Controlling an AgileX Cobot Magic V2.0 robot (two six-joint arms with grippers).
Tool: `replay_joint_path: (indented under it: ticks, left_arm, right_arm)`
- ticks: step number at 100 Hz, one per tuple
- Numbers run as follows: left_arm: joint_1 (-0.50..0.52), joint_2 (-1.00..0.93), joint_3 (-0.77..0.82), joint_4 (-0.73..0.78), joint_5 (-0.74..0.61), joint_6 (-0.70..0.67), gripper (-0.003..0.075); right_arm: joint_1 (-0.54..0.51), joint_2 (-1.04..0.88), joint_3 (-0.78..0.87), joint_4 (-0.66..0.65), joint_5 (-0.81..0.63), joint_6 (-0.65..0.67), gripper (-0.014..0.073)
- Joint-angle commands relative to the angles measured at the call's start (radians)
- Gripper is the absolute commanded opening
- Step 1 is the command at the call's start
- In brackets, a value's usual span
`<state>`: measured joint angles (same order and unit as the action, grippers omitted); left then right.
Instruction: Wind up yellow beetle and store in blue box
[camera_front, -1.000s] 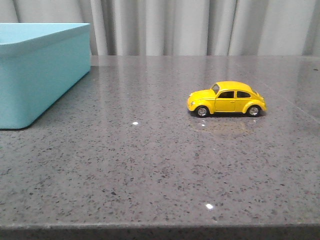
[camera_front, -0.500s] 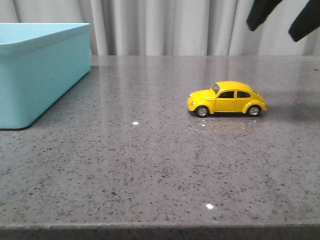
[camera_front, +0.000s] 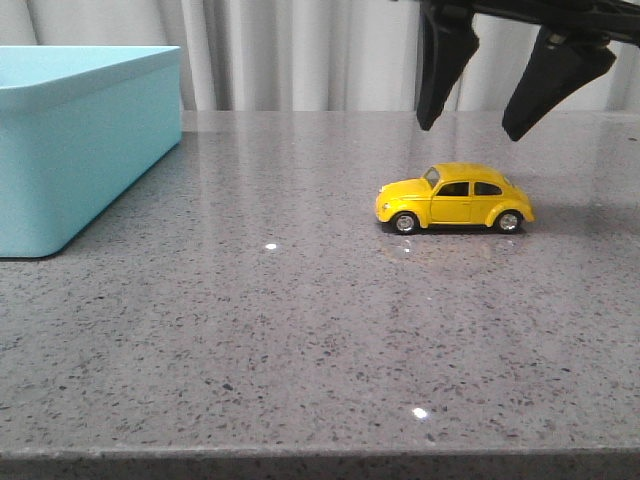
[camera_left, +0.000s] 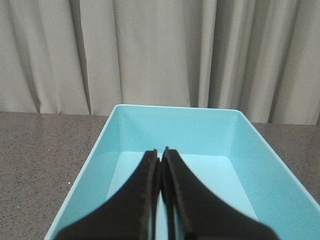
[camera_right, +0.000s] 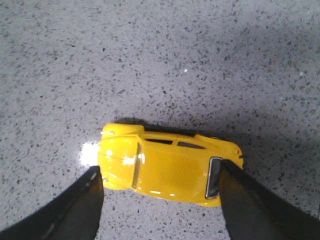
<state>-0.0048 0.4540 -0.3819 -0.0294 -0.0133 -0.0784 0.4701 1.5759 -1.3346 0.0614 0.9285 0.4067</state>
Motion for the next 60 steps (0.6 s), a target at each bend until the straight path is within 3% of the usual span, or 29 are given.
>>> replay_joint_path:
  ticks: [1, 60]
  left_arm:
    - [0.004, 0.011, -0.037, -0.004, -0.084, -0.007, -0.0019]
    - [0.004, 0.011, -0.037, -0.004, -0.084, -0.007, -0.0019]
  right_arm:
    - [0.005, -0.014, -0.044, -0.034, -0.006, 0.039, 0.0498]
    - [0.005, 0.055, -0.05, -0.038, 0.036, 0.074, 0.0446]
